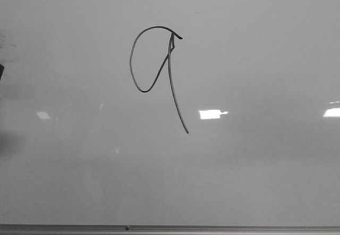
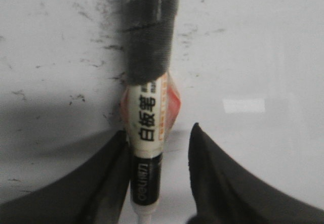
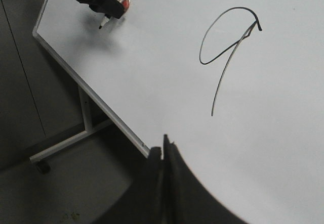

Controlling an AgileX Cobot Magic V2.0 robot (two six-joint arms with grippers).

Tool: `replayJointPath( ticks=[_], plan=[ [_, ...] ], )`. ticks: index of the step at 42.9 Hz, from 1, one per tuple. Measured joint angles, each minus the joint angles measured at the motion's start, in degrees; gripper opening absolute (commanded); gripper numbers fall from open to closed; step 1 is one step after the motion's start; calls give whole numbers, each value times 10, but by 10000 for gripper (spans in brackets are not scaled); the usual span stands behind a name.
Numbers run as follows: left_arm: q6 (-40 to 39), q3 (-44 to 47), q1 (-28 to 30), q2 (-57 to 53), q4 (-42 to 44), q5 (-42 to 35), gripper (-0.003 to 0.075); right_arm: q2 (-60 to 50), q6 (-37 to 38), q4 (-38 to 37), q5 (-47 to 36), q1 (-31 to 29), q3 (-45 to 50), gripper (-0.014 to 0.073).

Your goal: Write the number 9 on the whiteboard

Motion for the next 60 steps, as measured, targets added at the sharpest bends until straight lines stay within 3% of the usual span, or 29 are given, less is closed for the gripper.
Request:
replayJointPath(
  ticks=[4,8,17,25,28,39,46,48,60],
  plan=[
    [0,0,0,0,0,-1,489,0,0,0,0,0,0,-68],
    [0,0,0,0,0,-2,528,0,0,0,0,0,0,-68],
    [0,0,0,-16,0,8,527,0,0,0,0,0,0,-68],
    [0,0,0,-114,0,45,519,0,1,0,0,0,0,-68],
    [0,0,0,-166,0,61,477,0,1,0,0,0,0,-68],
    [0,27,0,-374,0,125,153,0,1,0,0,0,0,-68],
    [0,66,0,-506,0,175,8,0,1,0,0,0,0,-68],
    [0,75,0,-537,1,188,-19,0,1,0,0,0,0,-68],
    [0,83,0,-645,2,235,-19,0,1,0,0,0,0,-68]
  ],
)
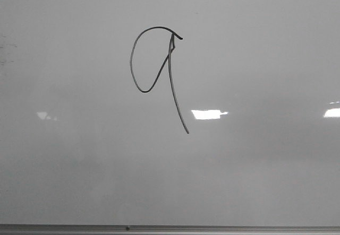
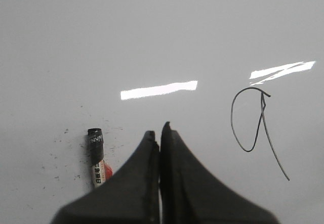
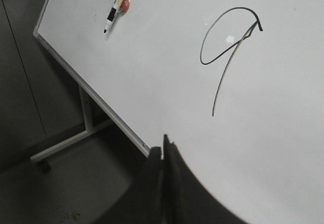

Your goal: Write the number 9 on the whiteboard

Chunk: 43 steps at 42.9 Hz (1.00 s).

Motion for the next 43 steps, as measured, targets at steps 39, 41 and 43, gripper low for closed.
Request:
replayJointPath(
  ticks=[39,41,43],
  plan=[
    [-62,56,0,-28,83,-70,-19,0,1,0,2,0,0,-68],
    [-109,77,0,-42,140,-83,-19,0,1,0,2,0,0,-68],
    [-157,100,0,-60,182,-94,-19,0,1,0,2,0,0,-68]
  ],
)
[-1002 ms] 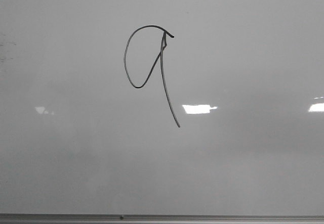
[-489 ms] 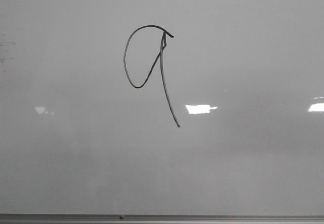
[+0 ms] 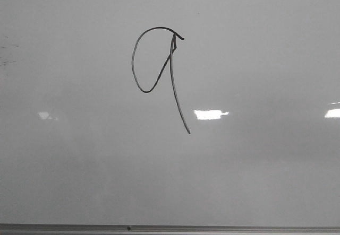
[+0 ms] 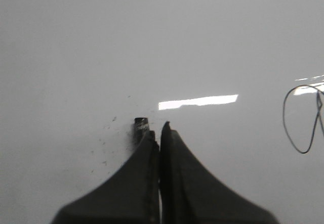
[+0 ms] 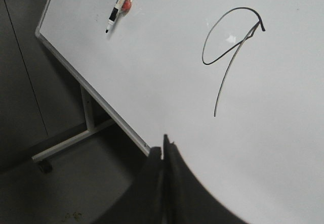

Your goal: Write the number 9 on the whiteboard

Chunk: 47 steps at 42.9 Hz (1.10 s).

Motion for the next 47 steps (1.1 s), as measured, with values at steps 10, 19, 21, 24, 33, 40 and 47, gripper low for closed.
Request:
replayJointPath(
  ticks=[10,19,21,24,33,40,47],
  plan=[
    [-95,121,21,-88,93,-33,-19,0,0,0,0,0,0,-68],
    [-110,211,48,-133,98,-58,-19,0,1,0,0,0,0,-68],
    [-111,211,47,-133,98,-55,-19,0,1,0,0,0,0,-68],
    [-111,211,47,-133,98,-64,-19,0,1,1,0,0,0,-68],
    [-111,211,47,-133,98,-65,-19,0,1,1,0,0,0,-68],
    [-112,211,47,-133,98,-65,-19,0,1,1,0,0,0,-68],
    [-112,211,48,-133,98,-66,-19,0,1,1,0,0,0,-68]
  ],
)
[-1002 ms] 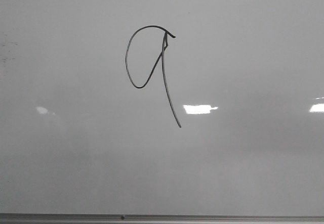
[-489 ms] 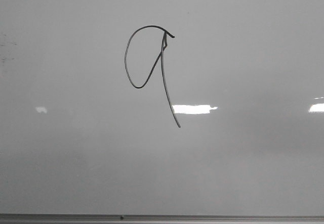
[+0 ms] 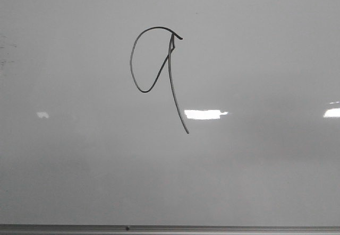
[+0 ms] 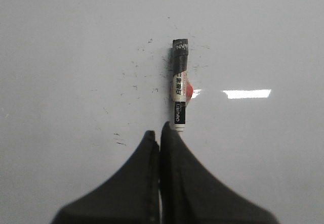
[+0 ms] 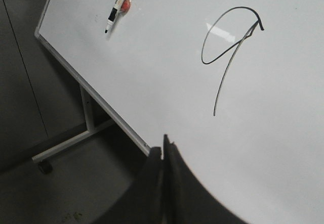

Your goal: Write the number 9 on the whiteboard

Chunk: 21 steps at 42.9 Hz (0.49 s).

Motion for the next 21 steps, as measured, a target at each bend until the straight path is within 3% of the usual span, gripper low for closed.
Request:
replayJointPath(
  ticks=[21],
  plan=[
    [0,0,0,0,1,0,-19,0,0,0,-3,0,0,-68]
  ],
)
